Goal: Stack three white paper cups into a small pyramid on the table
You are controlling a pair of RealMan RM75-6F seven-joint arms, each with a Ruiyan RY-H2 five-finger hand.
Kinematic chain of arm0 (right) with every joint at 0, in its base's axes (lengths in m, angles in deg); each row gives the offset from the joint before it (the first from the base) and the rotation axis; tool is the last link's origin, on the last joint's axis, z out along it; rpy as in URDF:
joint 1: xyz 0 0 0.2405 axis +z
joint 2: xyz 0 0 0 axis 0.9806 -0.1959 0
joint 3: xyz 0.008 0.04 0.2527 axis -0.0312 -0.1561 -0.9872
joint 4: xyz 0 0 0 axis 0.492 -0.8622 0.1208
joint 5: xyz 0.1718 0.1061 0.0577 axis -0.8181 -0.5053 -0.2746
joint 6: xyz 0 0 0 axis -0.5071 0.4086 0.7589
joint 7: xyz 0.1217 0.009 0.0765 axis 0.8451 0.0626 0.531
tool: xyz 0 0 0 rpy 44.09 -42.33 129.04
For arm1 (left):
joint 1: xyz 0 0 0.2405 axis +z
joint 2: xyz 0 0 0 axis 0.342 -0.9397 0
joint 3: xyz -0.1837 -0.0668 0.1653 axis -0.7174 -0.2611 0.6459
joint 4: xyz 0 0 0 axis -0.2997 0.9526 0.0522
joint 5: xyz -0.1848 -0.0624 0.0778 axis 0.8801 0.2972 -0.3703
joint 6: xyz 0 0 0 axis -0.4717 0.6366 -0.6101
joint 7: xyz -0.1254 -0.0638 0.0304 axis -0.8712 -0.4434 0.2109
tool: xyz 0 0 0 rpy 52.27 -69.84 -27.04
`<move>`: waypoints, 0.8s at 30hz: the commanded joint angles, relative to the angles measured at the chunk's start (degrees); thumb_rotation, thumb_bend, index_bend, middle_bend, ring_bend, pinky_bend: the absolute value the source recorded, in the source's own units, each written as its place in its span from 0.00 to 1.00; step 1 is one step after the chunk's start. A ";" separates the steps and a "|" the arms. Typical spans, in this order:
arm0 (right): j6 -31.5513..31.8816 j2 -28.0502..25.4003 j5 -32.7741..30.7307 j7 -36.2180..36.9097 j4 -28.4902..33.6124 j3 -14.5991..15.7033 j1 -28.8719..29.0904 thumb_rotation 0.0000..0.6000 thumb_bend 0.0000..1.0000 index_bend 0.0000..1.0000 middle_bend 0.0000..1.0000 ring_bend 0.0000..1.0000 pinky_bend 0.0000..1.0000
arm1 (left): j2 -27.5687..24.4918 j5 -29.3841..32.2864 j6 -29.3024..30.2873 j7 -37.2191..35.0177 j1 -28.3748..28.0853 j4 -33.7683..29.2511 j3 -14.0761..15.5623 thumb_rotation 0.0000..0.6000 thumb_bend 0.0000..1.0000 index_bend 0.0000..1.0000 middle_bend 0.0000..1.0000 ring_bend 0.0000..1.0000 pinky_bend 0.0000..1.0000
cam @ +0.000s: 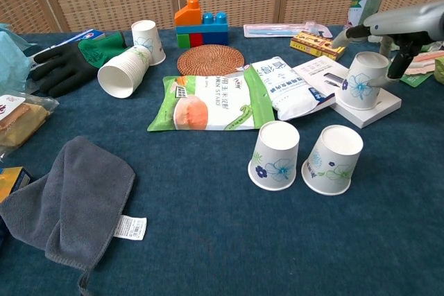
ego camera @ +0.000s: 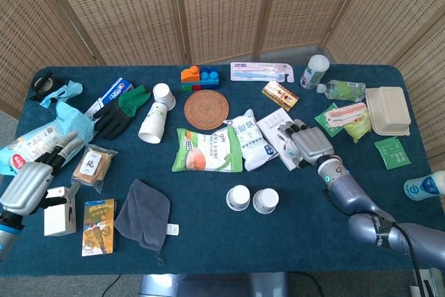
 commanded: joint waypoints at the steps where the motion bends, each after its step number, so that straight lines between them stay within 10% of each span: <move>1: -0.48 0.56 -0.34 0.34 -0.93 0.40 0.65 1.00 0.38 0.12 0.05 0.00 0.37 | -0.11 0.06 0.26 -0.19 0.47 0.05 -0.01 1.00 0.47 0.01 0.00 0.00 0.27; 24: 0.52 3.35 0.09 3.46 -5.65 2.09 1.36 1.00 0.45 0.40 0.29 0.14 0.55 | -0.39 -0.21 0.12 -0.95 2.23 0.33 -0.74 1.00 0.47 0.02 0.00 0.00 0.27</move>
